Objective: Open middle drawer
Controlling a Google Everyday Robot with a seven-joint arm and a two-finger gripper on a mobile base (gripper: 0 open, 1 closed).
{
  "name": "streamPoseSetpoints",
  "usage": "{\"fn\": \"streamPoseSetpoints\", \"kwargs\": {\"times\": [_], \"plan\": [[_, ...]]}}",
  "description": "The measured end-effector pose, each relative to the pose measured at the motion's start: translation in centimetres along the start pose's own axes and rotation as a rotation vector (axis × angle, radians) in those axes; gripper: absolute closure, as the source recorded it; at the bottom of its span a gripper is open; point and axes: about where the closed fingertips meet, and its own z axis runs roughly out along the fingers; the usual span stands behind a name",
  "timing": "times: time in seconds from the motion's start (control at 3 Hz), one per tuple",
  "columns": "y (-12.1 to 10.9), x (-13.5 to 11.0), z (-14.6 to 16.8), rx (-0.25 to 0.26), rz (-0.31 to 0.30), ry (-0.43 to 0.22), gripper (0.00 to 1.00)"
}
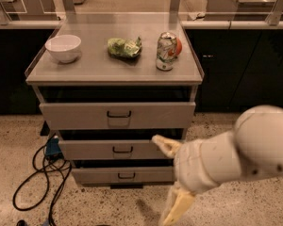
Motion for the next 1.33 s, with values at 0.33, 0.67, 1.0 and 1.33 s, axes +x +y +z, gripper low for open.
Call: {"fn": "streamPoseSetpoints", "kwargs": {"times": [0.33,0.67,1.0,1.33], "plan": [[2.2,-0.2,4.8,-0.052,-0.040,-0.055,0.00],[2.2,-0.2,4.8,-0.052,-0.040,-0.055,0.00],[1.6,1.8,8.2,-0.061,-0.024,-0.088,0.00],[-1.4,6.2,14.0,-0.032,0.008,-0.093,0.00]]}}
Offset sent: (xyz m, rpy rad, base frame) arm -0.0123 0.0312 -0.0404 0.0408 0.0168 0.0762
